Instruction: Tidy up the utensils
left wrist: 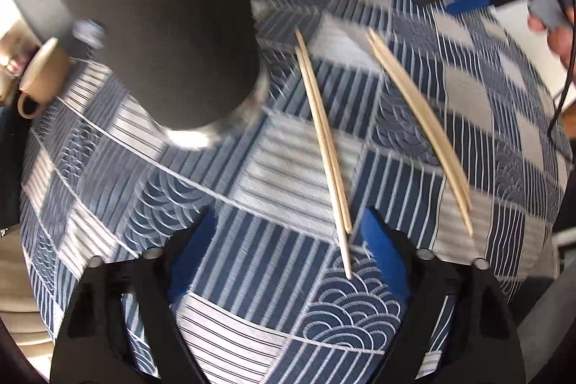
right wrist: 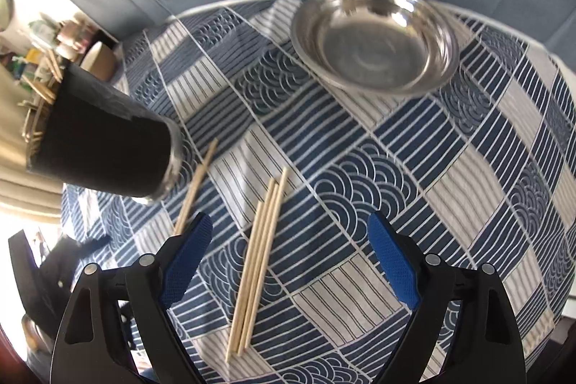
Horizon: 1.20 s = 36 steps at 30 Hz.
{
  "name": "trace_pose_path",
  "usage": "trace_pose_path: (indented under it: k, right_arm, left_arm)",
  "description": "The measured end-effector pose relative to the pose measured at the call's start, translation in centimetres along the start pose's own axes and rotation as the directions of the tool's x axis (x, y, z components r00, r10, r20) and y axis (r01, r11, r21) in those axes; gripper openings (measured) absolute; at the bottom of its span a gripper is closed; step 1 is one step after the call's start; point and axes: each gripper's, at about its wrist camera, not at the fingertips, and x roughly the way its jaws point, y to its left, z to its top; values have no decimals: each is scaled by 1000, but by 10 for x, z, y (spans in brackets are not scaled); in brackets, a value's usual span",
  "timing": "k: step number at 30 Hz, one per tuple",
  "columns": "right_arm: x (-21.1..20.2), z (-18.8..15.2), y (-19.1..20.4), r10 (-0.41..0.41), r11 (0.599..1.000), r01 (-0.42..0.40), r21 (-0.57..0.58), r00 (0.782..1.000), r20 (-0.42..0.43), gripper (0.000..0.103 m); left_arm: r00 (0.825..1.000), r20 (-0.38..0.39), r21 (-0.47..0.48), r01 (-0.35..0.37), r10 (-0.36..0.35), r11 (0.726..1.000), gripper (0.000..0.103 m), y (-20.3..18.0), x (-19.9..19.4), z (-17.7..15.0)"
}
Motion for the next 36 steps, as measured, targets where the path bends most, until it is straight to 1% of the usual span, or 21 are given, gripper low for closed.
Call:
trace_pose_path:
  k: [2, 3, 4, 6, 8, 11, 13, 14, 17, 18, 19, 21, 22, 24, 25, 27, 28, 29, 31, 33, 36]
  right_arm:
    - [9, 1, -3, -5, 1000, 6, 13, 1000, -20, 72]
    - [12, 2, -5, -1, 1000, 1, 19, 1000, -27, 62]
    - [16, 3, -6, 5, 1000, -4, 28, 999, -37, 52]
    - [23, 5, -8, 14, 999, -12, 47, 998, -54, 50]
    - [26, 7, -6, 20, 999, -17, 48, 998, -55, 47]
    - [32, 15, 2, 16, 999, -14, 39, 999, -50, 45]
    - [37, 20, 7, -2, 1000, 4, 30, 998, -55, 35]
    - [41, 23, 11, -13, 1000, 14, 21, 998, -60, 32]
    - [50, 26, 17, -49, 999, 50, 6, 996, -72, 28]
    - [54, 26, 18, -57, 998, 58, 7, 995, -79, 25]
    - [59, 26, 19, -74, 997, 75, 9, 993, -89, 20]
    - [65, 23, 19, -85, 996, 87, 18, 992, -95, 15]
    - [65, 21, 18, -72, 997, 75, 30, 994, -84, 10]
    - [66, 21, 18, -52, 997, 56, 47, 995, -80, 6]
    - [66, 21, 19, -37, 998, 40, 48, 996, -80, 2]
    - [67, 21, 18, -33, 998, 37, 45, 996, -81, 2]
    - [66, 20, 16, -17, 998, 21, 53, 996, -82, 1]
    - [66, 21, 15, -3, 998, 9, 64, 996, -84, 1]
    - [65, 18, 6, 44, 994, -34, 105, 995, -89, 0]
    - [60, 13, 2, 79, 991, -68, 116, 993, -91, 0]
    - [51, 9, -2, 101, 989, -92, 113, 992, -79, 0]
  left_arm:
    - [999, -36, 0, -2, 2, 1000, 71, -2, 9, -3]
    - [999, -34, -10, 13, -13, 1000, 70, -2, 10, -4]
    - [1000, -28, -10, 6, -6, 1000, 69, -2, 10, -5]
    - [1000, -25, 0, 7, -7, 1000, 67, -2, 10, -5]
    - [1000, -23, 1, 11, -11, 1000, 63, -2, 9, -7]
    - [999, -30, 9, 14, -14, 1000, 61, -4, 5, -9]
    - [999, -33, 9, 15, -15, 1000, 60, -3, 4, -12]
    - [999, -34, 9, 15, -15, 1000, 60, -3, 3, -14]
    - [999, -33, 9, 15, -15, 1000, 56, -2, 2, -18]
    - [999, -33, 6, 15, -15, 1000, 55, -1, 1, -19]
    - [999, -36, -4, 14, -14, 1000, 51, 1, 0, -19]
    - [999, -45, -10, 11, -12, 1000, 47, 3, -1, -19]
    - [999, -50, -12, 12, -12, 1000, 42, 3, 0, -18]
    - [998, -67, -24, 14, -15, 1000, 31, 7, -1, -15]
    - [997, -72, -33, 15, -17, 999, 23, 9, -1, -14]
    - [996, -82, -48, 18, -22, 999, 15, 11, -1, -12]
    - [996, -87, -55, 27, -32, 998, 8, 12, 0, -11]
    - [995, -90, -70, 42, -48, 997, 5, 13, 1, -10]
    - [993, -93, -106, 58, -68, 993, 5, 17, 0, -11]
    - [992, -93, -141, 73, -86, 987, 4, 22, 0, -12]
    - [987, -101, -179, 103, -123, 978, 4, 30, -4, -20]
